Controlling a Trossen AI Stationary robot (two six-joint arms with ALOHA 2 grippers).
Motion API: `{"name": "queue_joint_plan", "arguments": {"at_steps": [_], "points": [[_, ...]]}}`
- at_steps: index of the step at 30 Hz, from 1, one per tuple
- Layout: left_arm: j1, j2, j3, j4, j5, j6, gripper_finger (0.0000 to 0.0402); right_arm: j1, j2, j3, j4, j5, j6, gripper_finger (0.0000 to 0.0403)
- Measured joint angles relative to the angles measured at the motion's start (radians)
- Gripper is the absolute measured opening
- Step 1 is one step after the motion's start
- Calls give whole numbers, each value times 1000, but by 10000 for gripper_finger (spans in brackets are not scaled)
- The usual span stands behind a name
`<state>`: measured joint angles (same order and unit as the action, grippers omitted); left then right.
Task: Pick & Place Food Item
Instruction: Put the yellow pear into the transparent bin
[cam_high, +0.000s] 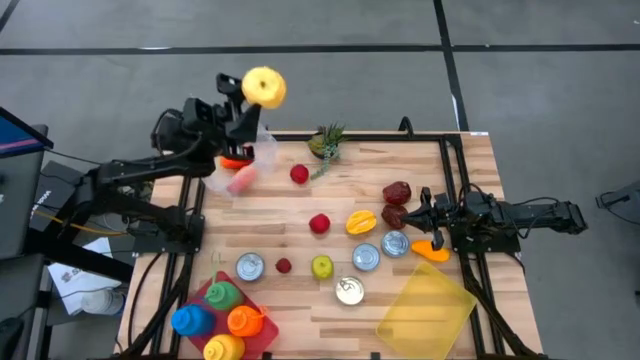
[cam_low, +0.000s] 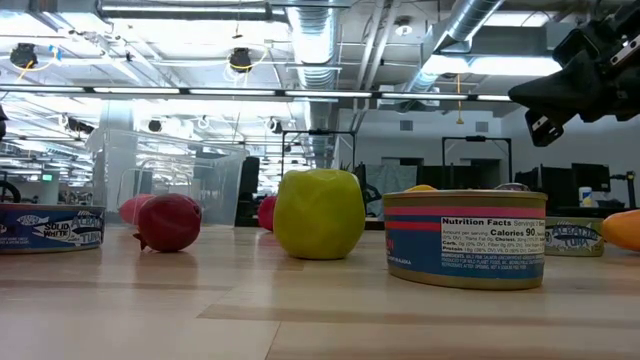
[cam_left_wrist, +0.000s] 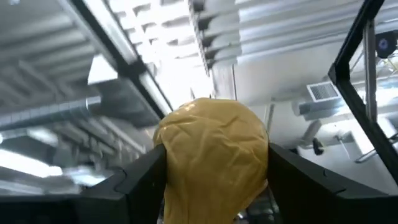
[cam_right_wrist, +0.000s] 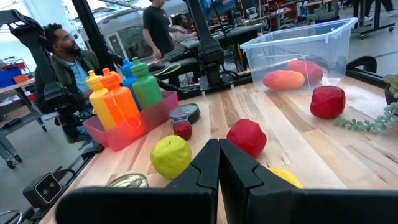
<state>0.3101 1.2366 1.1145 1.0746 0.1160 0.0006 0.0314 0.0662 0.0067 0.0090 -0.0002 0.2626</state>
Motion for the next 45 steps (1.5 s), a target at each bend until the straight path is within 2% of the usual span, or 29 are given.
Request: {"name": "queue_joint_plan", "arguments": {"at_steps": [9, 13, 19, 26, 28, 30, 38, 41, 45], "points": [[-11, 137, 226, -44, 256, 19, 245, 0, 0, 0, -1, 0, 0, 0], [-18, 171, 296, -179, 259, -14, 246, 0, 0, 0, -1, 0, 0, 0], [-21, 158, 323, -632, 302, -64, 244, 0, 0, 0, -1, 0, 0, 0], [-46, 144, 323, -1194, 281, -63, 246, 0, 0, 0, -1, 0, 0, 0], [-48, 141, 323, -1349, 197, -64, 244, 0, 0, 0, -1, 0, 0, 0], [-54, 139, 323, -1464, 66, -64, 242, 0, 0, 0, -1, 0, 0, 0], [-37, 127, 323, -1862, -676, -113, 246, 0, 0, 0, -1, 0, 0, 0], [17, 129, 323, -1961, -803, -188, 245, 0, 0, 0, -1, 0, 0, 0], [129, 129, 323, -2021, -809, -231, 245, 0, 0, 0, -1, 0, 0, 0]]}}
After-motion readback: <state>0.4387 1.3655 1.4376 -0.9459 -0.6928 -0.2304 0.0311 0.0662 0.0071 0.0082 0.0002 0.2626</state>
